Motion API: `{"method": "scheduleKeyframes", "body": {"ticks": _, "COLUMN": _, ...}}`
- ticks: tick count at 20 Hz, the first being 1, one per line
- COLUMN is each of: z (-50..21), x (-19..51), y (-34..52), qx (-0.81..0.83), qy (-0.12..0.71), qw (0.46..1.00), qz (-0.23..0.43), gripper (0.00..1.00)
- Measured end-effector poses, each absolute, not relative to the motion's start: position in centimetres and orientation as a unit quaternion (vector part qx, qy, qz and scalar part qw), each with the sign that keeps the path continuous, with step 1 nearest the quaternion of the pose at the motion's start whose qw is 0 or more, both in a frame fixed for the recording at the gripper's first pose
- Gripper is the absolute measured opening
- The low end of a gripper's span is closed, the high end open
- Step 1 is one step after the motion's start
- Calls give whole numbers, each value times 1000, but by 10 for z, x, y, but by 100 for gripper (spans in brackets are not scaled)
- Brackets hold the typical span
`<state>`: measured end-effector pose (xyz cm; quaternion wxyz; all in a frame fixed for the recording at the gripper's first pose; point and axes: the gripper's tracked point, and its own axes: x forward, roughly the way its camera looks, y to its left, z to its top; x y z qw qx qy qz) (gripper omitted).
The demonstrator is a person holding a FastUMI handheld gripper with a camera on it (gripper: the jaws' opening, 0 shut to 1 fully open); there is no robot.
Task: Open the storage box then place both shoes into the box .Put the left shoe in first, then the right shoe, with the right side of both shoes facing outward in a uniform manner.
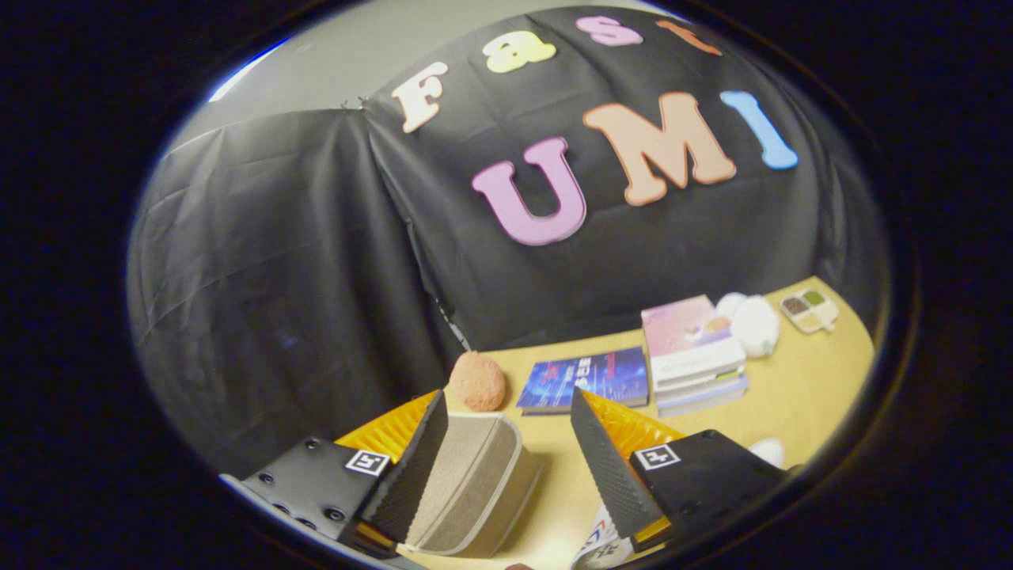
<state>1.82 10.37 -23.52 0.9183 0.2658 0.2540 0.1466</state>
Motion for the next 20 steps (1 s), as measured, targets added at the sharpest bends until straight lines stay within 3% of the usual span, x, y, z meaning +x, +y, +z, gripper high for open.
{"method": "scheduleKeyframes", "body": {"ticks": 8, "z": -333, "x": -14, "y": 162, "qx": 441, "qy": 372, "qw": 802, "qz": 156, "gripper": 98}}
{"method": "scheduleKeyframes", "body": {"ticks": 16, "z": -357, "x": -25, "y": 186, "qx": 602, "qy": 372, "qw": 691, "qz": 150, "gripper": 98}}
{"method": "scheduleKeyframes", "body": {"ticks": 20, "z": -341, "x": -31, "y": 205, "qx": 656, "qy": 376, "qw": 629, "qz": 182, "gripper": 97}}
